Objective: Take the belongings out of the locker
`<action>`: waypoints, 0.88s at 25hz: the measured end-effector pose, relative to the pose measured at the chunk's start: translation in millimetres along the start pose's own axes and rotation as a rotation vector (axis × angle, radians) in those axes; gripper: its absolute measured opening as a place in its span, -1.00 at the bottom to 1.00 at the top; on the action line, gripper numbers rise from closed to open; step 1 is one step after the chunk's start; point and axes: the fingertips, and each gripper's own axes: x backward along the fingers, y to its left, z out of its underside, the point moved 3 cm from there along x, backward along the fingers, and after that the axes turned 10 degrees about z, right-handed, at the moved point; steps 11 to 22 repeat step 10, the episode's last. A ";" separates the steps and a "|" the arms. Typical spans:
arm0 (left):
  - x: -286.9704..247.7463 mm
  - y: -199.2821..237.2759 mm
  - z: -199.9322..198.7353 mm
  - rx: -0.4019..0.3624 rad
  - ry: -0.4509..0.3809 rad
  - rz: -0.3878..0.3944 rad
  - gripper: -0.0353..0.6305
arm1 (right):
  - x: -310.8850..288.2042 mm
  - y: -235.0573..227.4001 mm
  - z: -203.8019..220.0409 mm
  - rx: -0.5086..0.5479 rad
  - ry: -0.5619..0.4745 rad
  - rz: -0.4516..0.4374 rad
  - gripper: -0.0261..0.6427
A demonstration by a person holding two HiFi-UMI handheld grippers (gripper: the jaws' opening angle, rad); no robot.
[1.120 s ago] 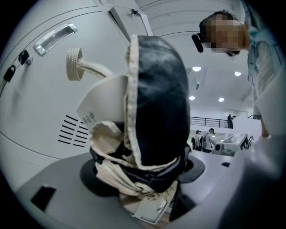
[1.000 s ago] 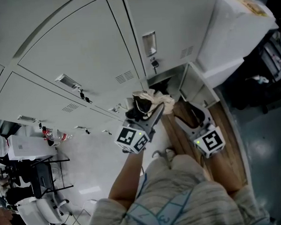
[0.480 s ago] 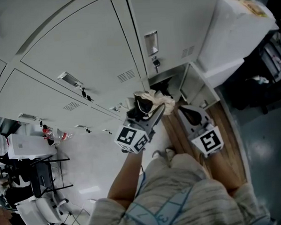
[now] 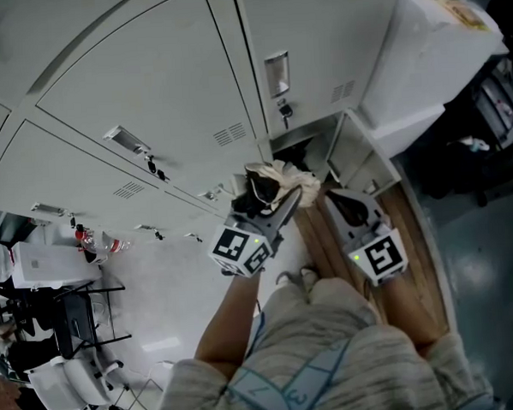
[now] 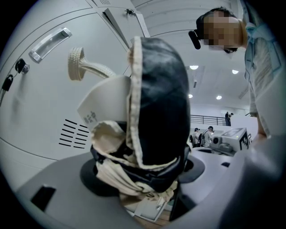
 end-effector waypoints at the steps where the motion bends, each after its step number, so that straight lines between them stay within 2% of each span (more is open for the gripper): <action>1: 0.2 -0.1 0.1 0.001 0.000 0.000 0.12 | -0.1 0.2 -0.4 0.001 0.000 0.000 -0.92; 22: 1.0 -1.3 -0.6 0.004 -0.002 0.000 0.12 | 2.0 3.7 -6.2 -0.009 -0.022 0.005 -0.91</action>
